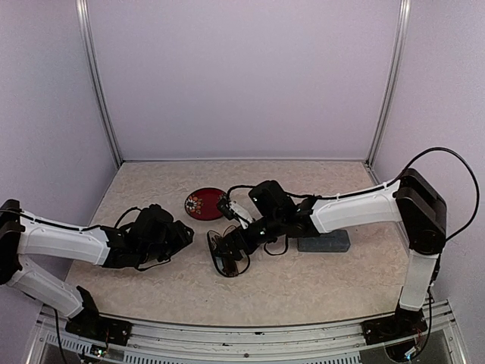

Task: Organize the sunglasses
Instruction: Move the case with sunglasses to the center of the board.

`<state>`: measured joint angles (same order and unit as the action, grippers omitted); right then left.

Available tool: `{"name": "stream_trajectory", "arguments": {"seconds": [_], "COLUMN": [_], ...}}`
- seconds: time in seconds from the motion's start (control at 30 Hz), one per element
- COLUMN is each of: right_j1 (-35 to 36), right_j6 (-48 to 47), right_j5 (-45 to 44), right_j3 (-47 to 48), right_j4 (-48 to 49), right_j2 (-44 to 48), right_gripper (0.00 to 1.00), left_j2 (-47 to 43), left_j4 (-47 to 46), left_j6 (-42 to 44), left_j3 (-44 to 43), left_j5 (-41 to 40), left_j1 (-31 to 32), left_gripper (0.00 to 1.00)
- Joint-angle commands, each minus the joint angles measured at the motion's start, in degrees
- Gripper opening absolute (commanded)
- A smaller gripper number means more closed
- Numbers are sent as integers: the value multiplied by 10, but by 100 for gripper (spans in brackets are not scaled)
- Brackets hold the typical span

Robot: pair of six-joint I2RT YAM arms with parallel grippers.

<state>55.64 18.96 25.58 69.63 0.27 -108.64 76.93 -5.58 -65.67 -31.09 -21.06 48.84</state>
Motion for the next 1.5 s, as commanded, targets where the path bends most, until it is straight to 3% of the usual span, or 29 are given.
{"name": "stream_trajectory", "arguments": {"seconds": [0.0,0.5,0.8,1.47], "right_j1": [15,62,74,80], "right_j6": [8,22,30,14], "right_j5": [-47,-173,-219,-201], "right_j3": [43,165,178,197], "right_j4": [-65,-204,-231,-244], "right_j2": [-32,-112,-120,-142], "right_gripper": [82,88,88,80], "left_j2": [-13,10,27,48], "left_j4": [-33,-88,-102,-107], "left_j6": [26,24,29,27], "left_j3": [12,36,38,30], "left_j5": [24,43,50,56], "left_j1": [-7,-8,-8,-8], "left_gripper": [63,63,63,64]}}
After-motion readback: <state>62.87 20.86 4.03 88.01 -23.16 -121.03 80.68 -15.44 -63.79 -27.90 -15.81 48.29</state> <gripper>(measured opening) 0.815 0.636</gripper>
